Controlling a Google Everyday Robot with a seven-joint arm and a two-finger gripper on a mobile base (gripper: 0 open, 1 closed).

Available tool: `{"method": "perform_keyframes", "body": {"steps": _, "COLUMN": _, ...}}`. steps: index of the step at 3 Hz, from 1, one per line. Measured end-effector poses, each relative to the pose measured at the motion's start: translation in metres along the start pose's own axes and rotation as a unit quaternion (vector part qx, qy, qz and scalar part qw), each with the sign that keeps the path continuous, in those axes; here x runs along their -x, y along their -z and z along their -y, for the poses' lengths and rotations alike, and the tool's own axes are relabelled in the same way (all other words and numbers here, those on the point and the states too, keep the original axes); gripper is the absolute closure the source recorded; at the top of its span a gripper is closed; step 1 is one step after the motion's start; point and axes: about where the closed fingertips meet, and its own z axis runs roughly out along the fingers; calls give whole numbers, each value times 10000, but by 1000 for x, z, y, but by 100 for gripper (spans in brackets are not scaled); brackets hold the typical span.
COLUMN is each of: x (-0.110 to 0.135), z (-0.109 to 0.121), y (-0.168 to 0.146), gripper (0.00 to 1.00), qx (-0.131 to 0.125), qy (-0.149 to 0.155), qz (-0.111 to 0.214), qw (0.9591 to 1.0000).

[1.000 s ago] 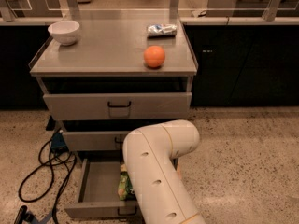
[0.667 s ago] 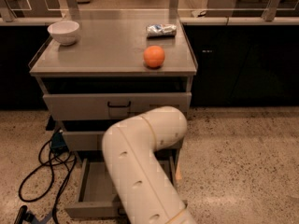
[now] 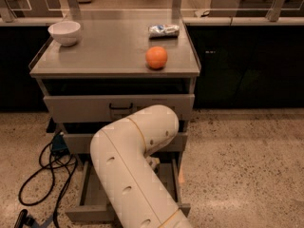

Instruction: Pick green rice chip bag from bottom drawer and place on counter

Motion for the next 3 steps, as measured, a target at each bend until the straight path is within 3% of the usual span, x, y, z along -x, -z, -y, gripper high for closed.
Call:
{"method": "perform_keyframes", "body": {"steps": 1, "x": -4, "z": 3, "y": 7, "gripper": 0, "qx": 265, "qy": -10, "qz": 108, "qw": 9996}}
{"method": "perform_keyframes", "body": {"steps": 2, "x": 2, "z": 18, "y": 41, "gripper": 0, "qx": 534, "qy": -136, "qz": 604, "qw": 9967}}
{"method": "perform_keyframes", "body": {"steps": 3, "x": -5, "z": 15, "y": 47, "gripper": 0, "qx": 784, "qy": -168, "qz": 763, "qw": 9939}}
